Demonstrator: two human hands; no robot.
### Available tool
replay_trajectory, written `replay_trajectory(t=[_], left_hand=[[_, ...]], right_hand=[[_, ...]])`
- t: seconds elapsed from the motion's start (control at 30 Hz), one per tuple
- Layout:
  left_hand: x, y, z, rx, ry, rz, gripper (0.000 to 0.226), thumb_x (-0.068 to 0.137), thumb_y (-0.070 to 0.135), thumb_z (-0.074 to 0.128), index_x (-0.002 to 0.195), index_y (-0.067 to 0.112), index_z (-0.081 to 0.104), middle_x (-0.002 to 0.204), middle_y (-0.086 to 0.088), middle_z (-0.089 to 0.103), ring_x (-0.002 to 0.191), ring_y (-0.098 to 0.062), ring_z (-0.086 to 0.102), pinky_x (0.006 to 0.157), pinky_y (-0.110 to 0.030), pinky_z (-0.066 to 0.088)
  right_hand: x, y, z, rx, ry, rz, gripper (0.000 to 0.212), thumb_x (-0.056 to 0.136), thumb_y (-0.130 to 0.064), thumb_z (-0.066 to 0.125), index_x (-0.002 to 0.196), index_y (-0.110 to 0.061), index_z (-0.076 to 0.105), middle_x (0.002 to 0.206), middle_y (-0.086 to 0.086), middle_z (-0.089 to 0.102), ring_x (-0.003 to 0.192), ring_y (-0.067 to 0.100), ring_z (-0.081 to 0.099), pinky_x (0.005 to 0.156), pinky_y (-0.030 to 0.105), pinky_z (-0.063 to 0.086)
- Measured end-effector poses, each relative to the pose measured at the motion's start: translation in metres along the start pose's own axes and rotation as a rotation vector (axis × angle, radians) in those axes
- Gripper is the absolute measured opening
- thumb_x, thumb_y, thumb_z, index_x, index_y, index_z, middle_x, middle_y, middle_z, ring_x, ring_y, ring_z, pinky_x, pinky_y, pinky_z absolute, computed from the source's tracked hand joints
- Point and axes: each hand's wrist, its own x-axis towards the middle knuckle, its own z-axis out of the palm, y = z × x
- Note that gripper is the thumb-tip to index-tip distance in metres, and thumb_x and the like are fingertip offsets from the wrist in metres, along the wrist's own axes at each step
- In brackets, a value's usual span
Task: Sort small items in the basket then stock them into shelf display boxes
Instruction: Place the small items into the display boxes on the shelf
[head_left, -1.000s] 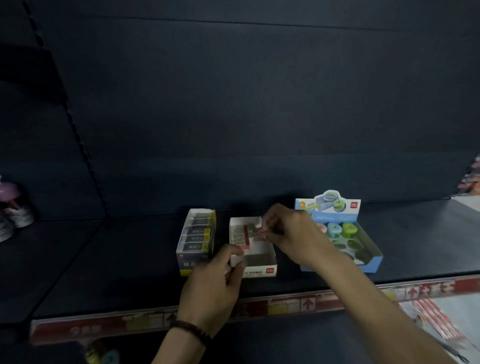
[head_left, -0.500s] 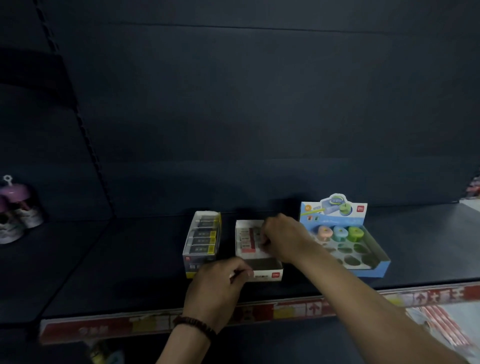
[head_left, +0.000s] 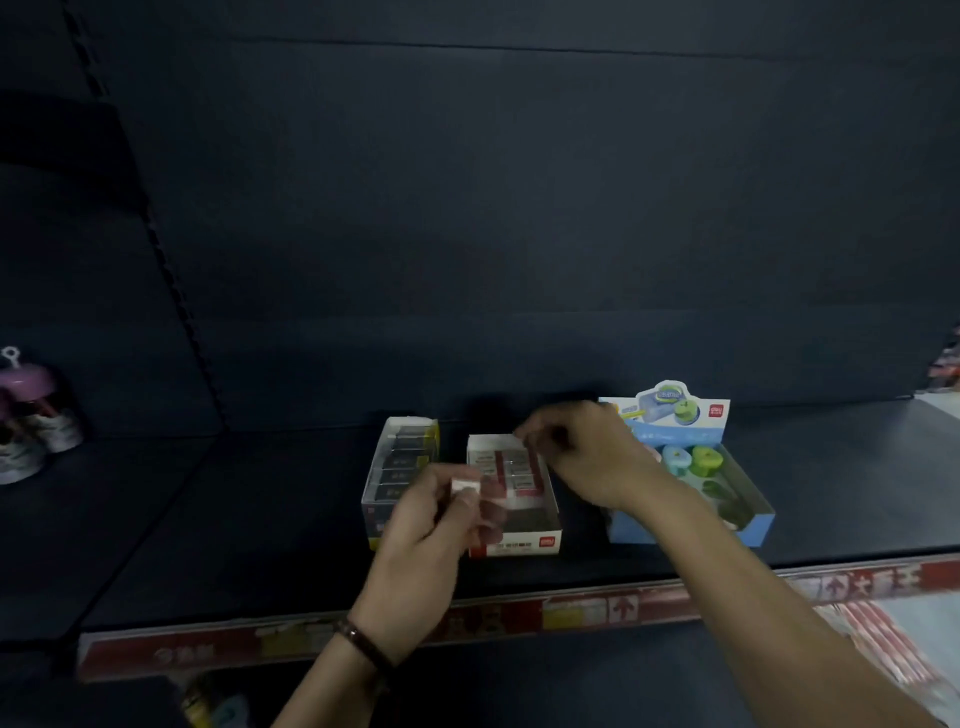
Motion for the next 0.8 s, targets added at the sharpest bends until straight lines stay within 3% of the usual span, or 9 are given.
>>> replay_trajectory(t=[0.1, 0.17, 0.27, 0.43, 0.53, 0.7, 0.8], left_hand=[[0.005, 0.006, -0.002, -0.166, 0.051, -0.068, 0.022, 0.103, 0.015, 0.060, 0.120, 0.019, 0.075, 0.117, -0.003, 0.078, 0.112, -0.021, 0.074, 0.096, -0.039, 0.059], [0.007, 0.005, -0.005, -0.198, 0.070, -0.050, 0.024, 0.096, 0.021, 0.067, 0.117, 0.027, 0.078, 0.122, -0.002, 0.077, 0.117, -0.023, 0.072, 0.100, -0.043, 0.056], [0.006, 0.007, -0.005, -0.261, 0.099, -0.007, 0.033, 0.090, 0.017, 0.070, 0.121, 0.024, 0.077, 0.121, -0.006, 0.077, 0.114, -0.025, 0.074, 0.094, -0.038, 0.060], [0.007, 0.012, 0.003, -0.373, 0.084, -0.009, 0.032, 0.101, -0.002, 0.059, 0.130, 0.009, 0.064, 0.117, -0.015, 0.076, 0.110, -0.031, 0.075, 0.088, -0.038, 0.064], [0.008, 0.008, 0.008, -0.319, 0.103, 0.037, 0.025, 0.101, -0.007, 0.056, 0.122, 0.004, 0.064, 0.111, -0.015, 0.077, 0.109, -0.029, 0.076, 0.086, -0.034, 0.063], [0.007, 0.002, 0.013, -0.167, 0.138, 0.125, 0.023, 0.104, -0.007, 0.052, 0.117, 0.007, 0.065, 0.108, -0.009, 0.078, 0.106, -0.026, 0.076, 0.083, -0.032, 0.064], [0.007, 0.001, 0.009, -0.022, 0.168, 0.176, 0.021, 0.103, -0.002, 0.058, 0.111, 0.013, 0.069, 0.103, -0.001, 0.078, 0.098, -0.022, 0.077, 0.078, -0.035, 0.065]], right_hand=[[-0.020, -0.010, -0.002, 0.235, 0.113, -0.038, 0.027, 0.099, -0.010, 0.067, 0.102, -0.032, 0.082, 0.094, -0.025, 0.078, 0.094, -0.005, 0.071, 0.086, 0.015, 0.052], [-0.033, -0.020, -0.002, 0.352, 0.146, -0.055, 0.026, 0.098, -0.010, 0.070, 0.098, -0.034, 0.082, 0.092, -0.021, 0.079, 0.092, 0.000, 0.073, 0.085, 0.021, 0.056], [-0.047, -0.035, -0.001, 0.513, 0.169, -0.061, 0.025, 0.097, -0.008, 0.074, 0.096, -0.032, 0.082, 0.087, -0.010, 0.079, 0.086, 0.014, 0.074, 0.081, 0.031, 0.060], [-0.057, -0.050, 0.005, 0.693, 0.137, -0.080, 0.015, 0.090, -0.008, 0.084, 0.095, -0.022, 0.083, 0.089, -0.005, 0.080, 0.084, 0.013, 0.076, 0.077, 0.023, 0.058], [-0.057, -0.049, 0.014, 0.683, 0.161, -0.052, 0.013, 0.082, -0.013, 0.091, 0.090, -0.022, 0.085, 0.089, -0.007, 0.080, 0.084, 0.010, 0.075, 0.076, 0.021, 0.056], [-0.057, -0.046, 0.025, 0.634, 0.171, -0.137, 0.020, 0.077, -0.015, 0.094, 0.088, -0.029, 0.085, 0.092, -0.004, 0.079, 0.091, 0.020, 0.075, 0.083, 0.044, 0.061], [-0.057, -0.044, 0.023, 0.633, 0.148, -0.121, 0.023, 0.078, -0.009, 0.092, 0.088, -0.028, 0.084, 0.088, -0.007, 0.079, 0.085, 0.017, 0.074, 0.079, 0.033, 0.059]])
